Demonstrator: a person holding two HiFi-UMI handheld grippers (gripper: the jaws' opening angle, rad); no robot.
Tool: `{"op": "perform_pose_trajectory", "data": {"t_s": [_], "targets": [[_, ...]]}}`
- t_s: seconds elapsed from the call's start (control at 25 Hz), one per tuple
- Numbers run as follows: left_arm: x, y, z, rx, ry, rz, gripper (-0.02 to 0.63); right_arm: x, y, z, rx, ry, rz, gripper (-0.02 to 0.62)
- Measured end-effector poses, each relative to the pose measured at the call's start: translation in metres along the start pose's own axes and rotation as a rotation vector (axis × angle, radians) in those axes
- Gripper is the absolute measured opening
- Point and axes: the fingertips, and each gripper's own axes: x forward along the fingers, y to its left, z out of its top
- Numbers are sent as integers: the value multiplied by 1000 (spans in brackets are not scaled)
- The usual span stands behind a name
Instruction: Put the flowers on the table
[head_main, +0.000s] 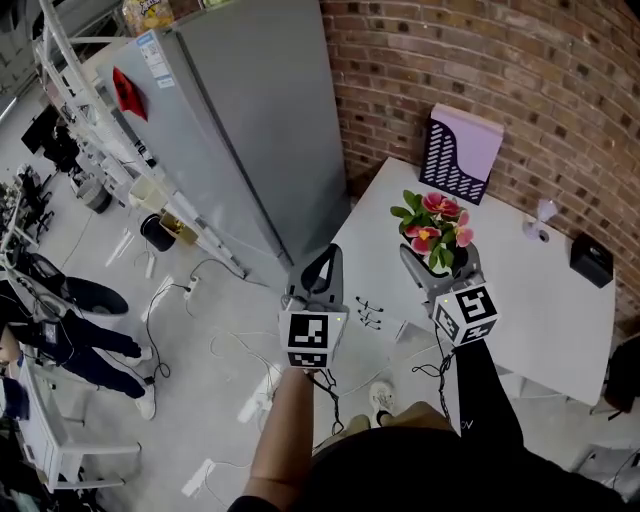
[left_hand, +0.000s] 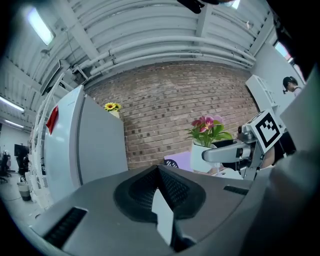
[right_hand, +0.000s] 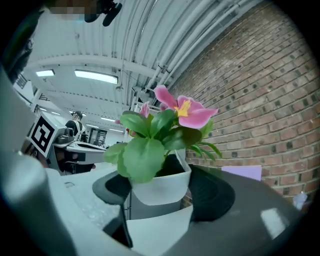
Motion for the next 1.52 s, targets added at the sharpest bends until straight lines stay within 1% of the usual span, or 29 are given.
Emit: {"op": "perform_pose_trajectory", "data": {"t_s": [0.16, 0.32, 0.56, 0.84, 1.0, 1.2, 1.36, 1.52], "targets": [[42, 9, -5, -2, 16, 28, 8, 35, -30, -9, 10, 6, 25, 344], [69, 14, -13, -5, 30, 47, 8, 55, -52, -23, 31, 14, 33, 344], [94, 23, -24, -12, 56, 65, 8, 71, -68, -31, 48, 18, 43, 344], [115, 24, -30, -6, 61, 56, 8, 88, -77, -54, 58, 54, 69, 344], [125, 27, -38, -8, 72, 48, 8, 102, -74, -82, 60, 97, 92, 342], [134, 36, -58, -24, 101, 57, 8, 121, -66, -130, 49, 152, 136, 344], [135, 39, -74, -37, 128, 63, 8, 130, -59, -168, 84, 207, 155, 344], [132, 42, -82, -58, 142, 72, 8, 137, -47, -205, 102, 276, 184, 342]]}}
